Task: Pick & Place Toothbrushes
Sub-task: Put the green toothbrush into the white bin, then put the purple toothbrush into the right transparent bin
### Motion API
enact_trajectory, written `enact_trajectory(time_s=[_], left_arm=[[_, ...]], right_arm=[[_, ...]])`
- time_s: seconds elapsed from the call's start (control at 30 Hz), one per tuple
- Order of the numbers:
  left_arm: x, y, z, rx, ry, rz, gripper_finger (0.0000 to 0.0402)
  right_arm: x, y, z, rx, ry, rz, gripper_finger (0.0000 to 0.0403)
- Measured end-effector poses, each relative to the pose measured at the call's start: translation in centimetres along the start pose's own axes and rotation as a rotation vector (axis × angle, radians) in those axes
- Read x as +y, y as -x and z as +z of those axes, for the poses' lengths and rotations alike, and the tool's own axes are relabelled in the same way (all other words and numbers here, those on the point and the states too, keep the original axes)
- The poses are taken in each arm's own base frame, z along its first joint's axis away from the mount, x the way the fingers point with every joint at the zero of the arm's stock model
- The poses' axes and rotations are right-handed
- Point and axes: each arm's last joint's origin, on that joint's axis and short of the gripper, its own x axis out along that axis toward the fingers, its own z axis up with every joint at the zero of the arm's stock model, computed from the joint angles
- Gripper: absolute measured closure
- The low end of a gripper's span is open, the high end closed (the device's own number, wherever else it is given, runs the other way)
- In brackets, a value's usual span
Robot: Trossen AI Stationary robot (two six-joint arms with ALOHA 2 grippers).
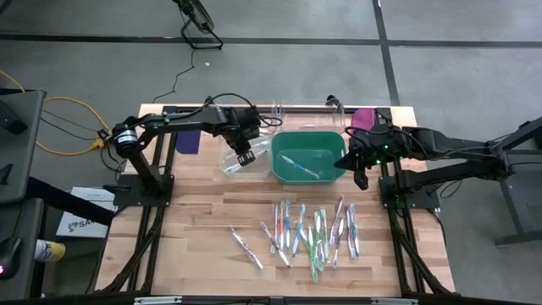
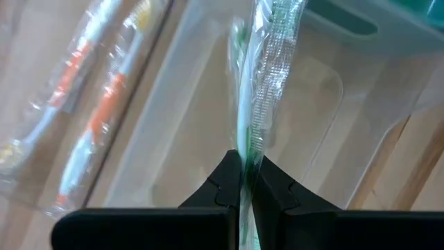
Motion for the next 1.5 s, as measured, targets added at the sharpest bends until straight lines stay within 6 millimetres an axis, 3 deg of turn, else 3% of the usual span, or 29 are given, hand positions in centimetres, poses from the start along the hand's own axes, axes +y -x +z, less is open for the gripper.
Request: enact_trajectory(time_s=[0.27, 0.47, 0.87, 1.23, 1.5], left_arm=[[0.1, -1.6, 0.1, 0.049, 0.003, 0.001, 0.0391], [0.1, -1.7, 0.0, 0.055, 0.005, 0.004, 0.0387], [0.1, -1.7, -0.3, 0.089, -0.024, 0.003, 0.0273], [0.0, 0.5, -0.7, 0.057, -0.049, 0.003, 0.0238], [0.0, 0.6, -1.0, 0.079, -0.073, 0.001, 0.0186]], right_arm=[[0.0, 0.0, 0.0, 0.0, 0.0, 0.0, 0.0399], [0.0, 0.0, 0.0, 0.0, 0.0, 0.0, 0.0399], [0.0, 0.0, 0.0, 0.0, 0.0, 0.0, 0.0399], [0.0, 0.0, 0.0, 0.0, 0.0, 0.0, 0.0399], [0.0, 0.0, 0.0, 0.0, 0.0, 0.0, 0.0399]])
